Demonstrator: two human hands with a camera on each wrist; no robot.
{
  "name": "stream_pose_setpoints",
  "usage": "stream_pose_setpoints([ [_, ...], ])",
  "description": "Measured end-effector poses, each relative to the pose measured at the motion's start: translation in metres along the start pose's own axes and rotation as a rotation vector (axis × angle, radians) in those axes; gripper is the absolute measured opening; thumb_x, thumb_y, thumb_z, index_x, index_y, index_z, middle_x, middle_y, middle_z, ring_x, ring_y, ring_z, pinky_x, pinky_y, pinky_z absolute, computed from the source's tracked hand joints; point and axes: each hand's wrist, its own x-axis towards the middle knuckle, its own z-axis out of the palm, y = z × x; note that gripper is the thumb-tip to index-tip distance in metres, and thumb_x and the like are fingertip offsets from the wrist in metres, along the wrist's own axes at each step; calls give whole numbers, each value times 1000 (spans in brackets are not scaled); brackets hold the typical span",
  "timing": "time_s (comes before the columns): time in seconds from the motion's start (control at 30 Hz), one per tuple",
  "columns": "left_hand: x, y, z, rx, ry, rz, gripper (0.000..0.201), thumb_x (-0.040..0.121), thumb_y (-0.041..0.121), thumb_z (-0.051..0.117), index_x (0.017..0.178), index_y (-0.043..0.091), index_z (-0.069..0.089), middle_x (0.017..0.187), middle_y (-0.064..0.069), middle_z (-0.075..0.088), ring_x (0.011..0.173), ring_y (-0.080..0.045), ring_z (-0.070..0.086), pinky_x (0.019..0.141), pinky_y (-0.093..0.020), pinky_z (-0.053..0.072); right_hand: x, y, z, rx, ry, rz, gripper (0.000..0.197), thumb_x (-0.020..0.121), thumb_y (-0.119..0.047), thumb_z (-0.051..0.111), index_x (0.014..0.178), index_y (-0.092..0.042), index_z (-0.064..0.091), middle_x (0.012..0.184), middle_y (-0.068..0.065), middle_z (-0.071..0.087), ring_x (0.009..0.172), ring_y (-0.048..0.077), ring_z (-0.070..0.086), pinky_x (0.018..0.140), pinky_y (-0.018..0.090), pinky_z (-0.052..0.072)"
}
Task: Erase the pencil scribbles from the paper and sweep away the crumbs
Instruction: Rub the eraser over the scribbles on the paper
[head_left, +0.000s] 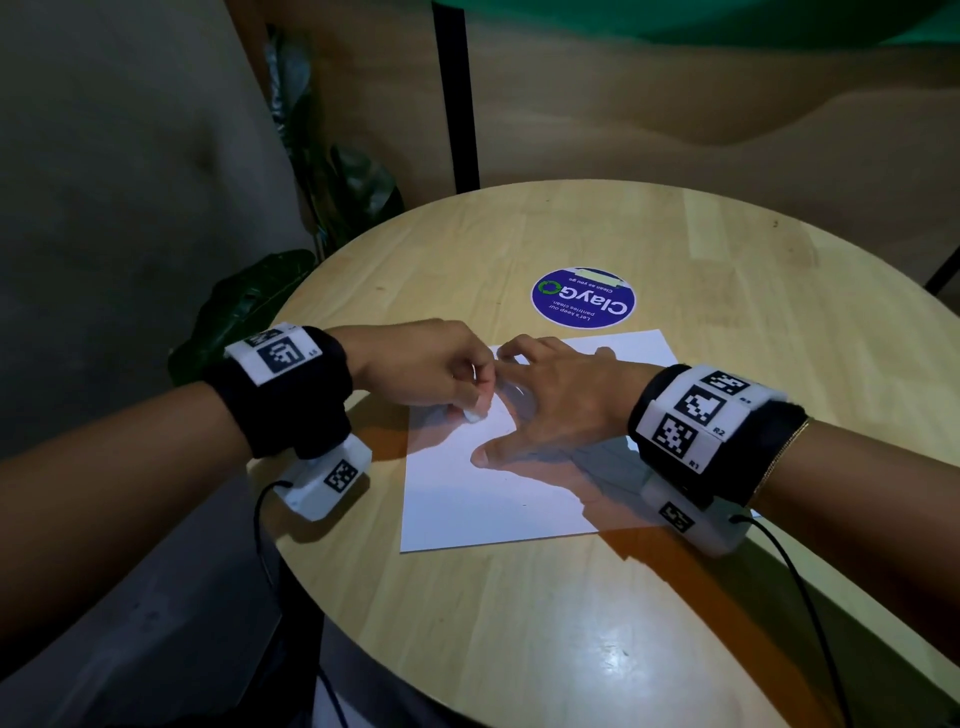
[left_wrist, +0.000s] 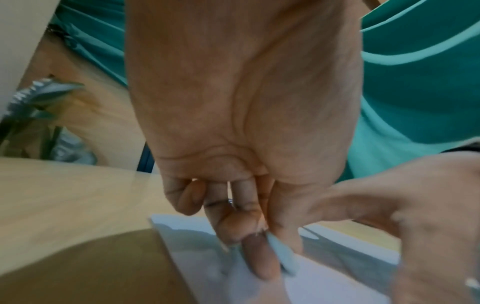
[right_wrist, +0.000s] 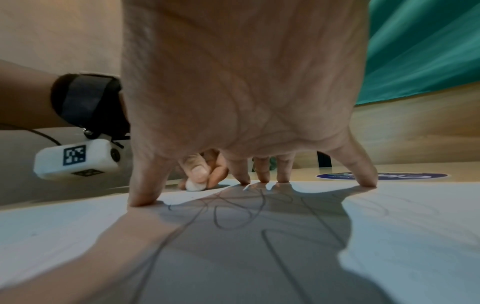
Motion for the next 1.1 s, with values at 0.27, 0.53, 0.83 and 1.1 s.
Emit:
stream_pose_setpoints([
  [0.27,-5,-8,1,-7,-20,29,7,102,25,70,98,23,76,92,4,79,84,-10,69,79,-28,54,1,1,1,1,2,7,102,76,-96,56,160,-48,25,163,-14,20,154,18,17,110,69,35],
  [0.53,-7,-12,0,-12,-13,44,8,103,24,70,100,23,76,88,11,77,82,-5,68,77,-23,53,1,-1,-1,1,-12,13,103,77,-94,58,161,-44,26,162,-14,20,154,18,17,110,69,36],
  [0.83,-3,-20,-3,-20,5,41,5,103,27,71,100,26,75,85,13,75,75,-2,64,71,-21,49,1,1,-20,14,-108,-33,104,74,-81,76,160,-50,27,162,-11,17,154,19,14,120,54,35],
  [1.1,-4,-21,-7,-35,-93,137,9,103,25,72,99,24,80,83,10,75,76,-3,67,74,-19,52,0,4,-24,36,-119,-67,103,72,-78,81,159,-54,30,159,-12,20,153,18,16,121,51,33],
])
